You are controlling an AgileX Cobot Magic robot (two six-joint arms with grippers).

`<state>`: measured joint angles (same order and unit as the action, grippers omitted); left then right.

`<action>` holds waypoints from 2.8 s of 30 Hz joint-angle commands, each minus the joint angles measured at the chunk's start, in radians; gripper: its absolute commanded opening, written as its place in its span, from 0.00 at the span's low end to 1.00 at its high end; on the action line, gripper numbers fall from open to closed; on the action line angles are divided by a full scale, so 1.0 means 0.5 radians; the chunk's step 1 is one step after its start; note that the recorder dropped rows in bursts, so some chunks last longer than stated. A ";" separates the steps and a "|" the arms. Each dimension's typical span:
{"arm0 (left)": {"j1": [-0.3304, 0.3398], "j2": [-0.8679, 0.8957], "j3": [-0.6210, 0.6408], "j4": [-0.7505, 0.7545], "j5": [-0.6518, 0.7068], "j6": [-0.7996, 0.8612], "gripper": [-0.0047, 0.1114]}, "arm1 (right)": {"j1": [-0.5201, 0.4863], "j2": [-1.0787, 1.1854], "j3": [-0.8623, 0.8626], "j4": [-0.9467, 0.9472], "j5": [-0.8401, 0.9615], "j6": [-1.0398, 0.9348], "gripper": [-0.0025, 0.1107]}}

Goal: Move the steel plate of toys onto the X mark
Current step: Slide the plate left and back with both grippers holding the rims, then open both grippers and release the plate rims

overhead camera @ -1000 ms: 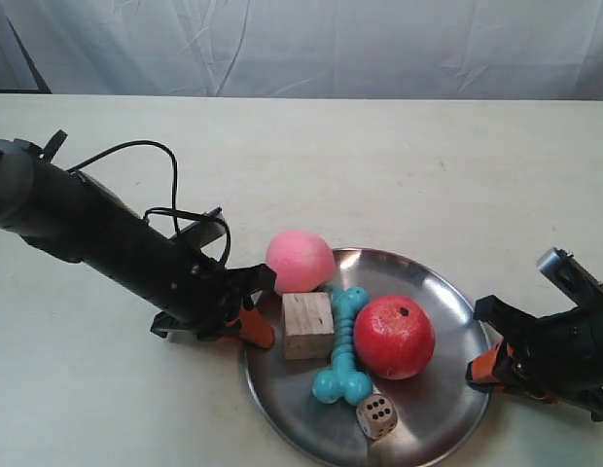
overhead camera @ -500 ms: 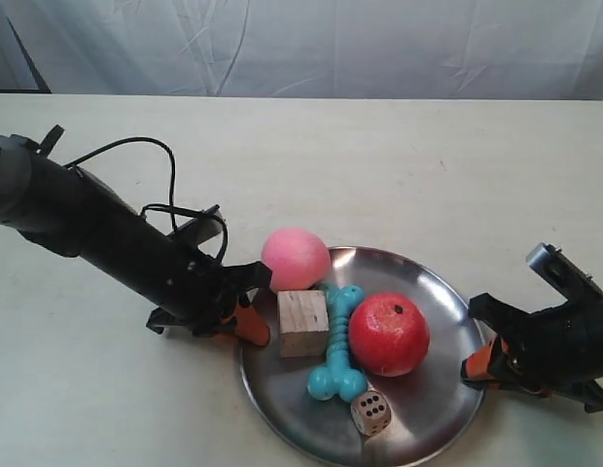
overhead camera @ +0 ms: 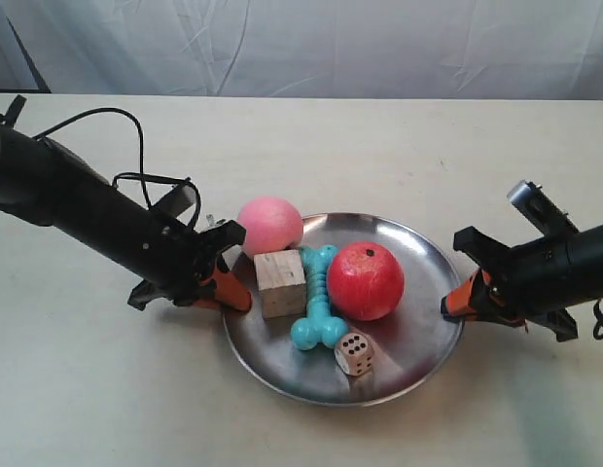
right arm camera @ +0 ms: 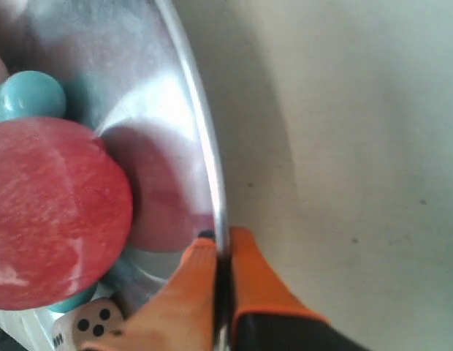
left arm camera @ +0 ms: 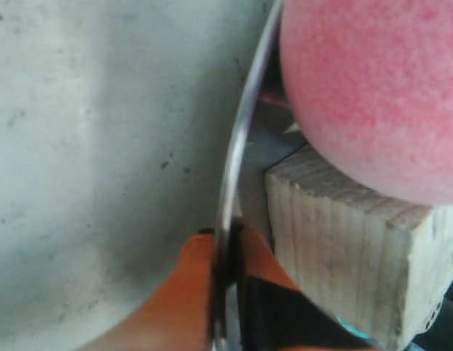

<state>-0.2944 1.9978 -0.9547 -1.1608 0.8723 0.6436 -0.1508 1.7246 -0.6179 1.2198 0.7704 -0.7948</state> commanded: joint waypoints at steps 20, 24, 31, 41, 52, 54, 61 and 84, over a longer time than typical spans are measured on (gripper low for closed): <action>0.406 -0.156 -0.465 0.335 0.117 -0.278 0.04 | 0.422 0.291 -0.832 -0.192 0.116 0.517 0.02; 0.525 -0.179 -0.530 0.332 0.132 -0.323 0.04 | 0.422 0.345 -1.055 -0.222 0.197 0.624 0.02; 0.564 -0.179 -0.543 0.443 0.085 -0.349 0.04 | 0.574 0.533 -1.344 -0.329 0.269 0.775 0.02; 0.567 -0.179 -0.543 0.955 -0.137 -0.539 0.04 | 0.790 0.806 -1.601 -0.329 0.265 0.837 0.02; 0.572 -0.026 -0.539 1.326 -0.176 -0.736 0.04 | 0.804 0.995 -1.648 -0.357 0.256 0.860 0.02; 0.581 0.010 -0.539 1.325 -0.176 -0.759 0.04 | 0.809 1.021 -1.648 -0.357 0.238 0.860 0.02; 0.604 0.030 -0.539 1.325 -0.183 -0.759 0.04 | 0.820 1.048 -1.648 -0.366 0.163 0.827 0.02; 0.604 0.123 -0.539 1.434 -0.199 -0.760 0.12 | 0.823 1.048 -1.648 -0.455 0.120 0.799 0.33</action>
<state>0.0072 2.0574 -1.2223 -0.5084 0.7859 0.2628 0.2594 2.2613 -1.4353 1.0012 0.8170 -0.3847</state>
